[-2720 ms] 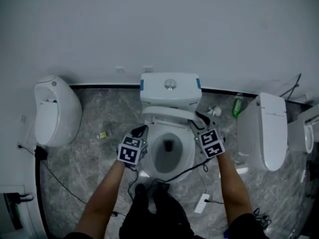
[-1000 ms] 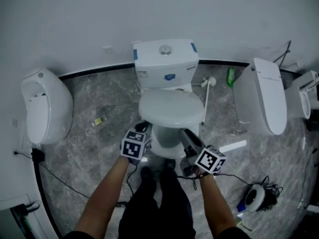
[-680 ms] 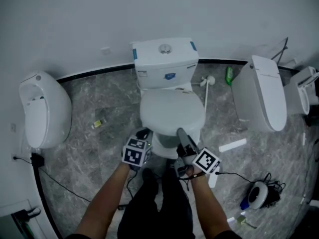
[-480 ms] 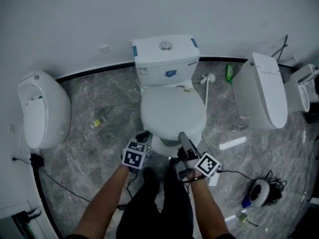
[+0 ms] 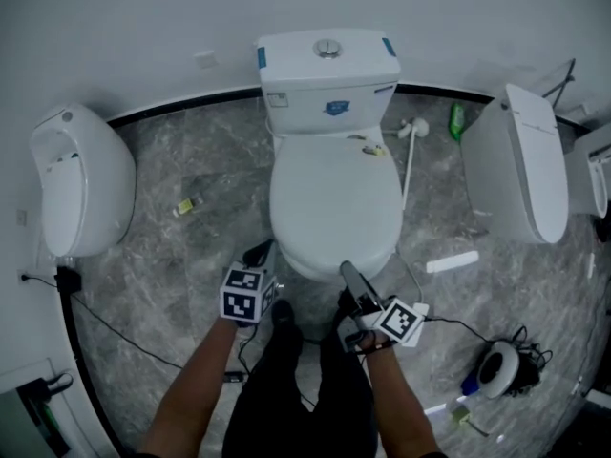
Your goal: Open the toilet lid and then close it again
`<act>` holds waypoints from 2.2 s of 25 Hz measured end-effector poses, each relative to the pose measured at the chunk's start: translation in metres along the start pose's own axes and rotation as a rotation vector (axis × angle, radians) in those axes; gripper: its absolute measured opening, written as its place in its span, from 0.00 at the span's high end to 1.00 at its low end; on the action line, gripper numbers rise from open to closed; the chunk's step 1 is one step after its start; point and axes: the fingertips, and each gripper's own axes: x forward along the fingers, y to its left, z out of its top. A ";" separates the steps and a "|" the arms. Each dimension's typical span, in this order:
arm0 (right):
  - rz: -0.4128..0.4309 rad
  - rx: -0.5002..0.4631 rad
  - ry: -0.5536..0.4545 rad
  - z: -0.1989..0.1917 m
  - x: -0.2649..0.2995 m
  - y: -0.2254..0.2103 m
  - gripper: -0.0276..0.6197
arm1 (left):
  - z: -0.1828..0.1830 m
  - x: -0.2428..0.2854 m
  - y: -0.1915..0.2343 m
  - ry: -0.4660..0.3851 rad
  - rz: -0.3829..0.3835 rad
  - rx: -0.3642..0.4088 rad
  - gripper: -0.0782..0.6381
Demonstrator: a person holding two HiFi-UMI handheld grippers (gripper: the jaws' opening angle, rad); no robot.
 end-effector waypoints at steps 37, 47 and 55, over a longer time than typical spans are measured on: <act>-0.075 0.047 0.186 -0.009 -0.047 -0.142 0.67 | -0.123 0.079 -0.025 0.141 0.106 -0.027 0.88; -0.159 0.093 0.131 -0.010 -0.046 -0.160 0.64 | -0.133 0.090 -0.025 0.149 0.111 -0.044 0.88; -0.245 0.099 0.094 -0.010 -0.049 -0.175 0.61 | -0.141 0.097 -0.023 0.166 0.105 -0.046 0.88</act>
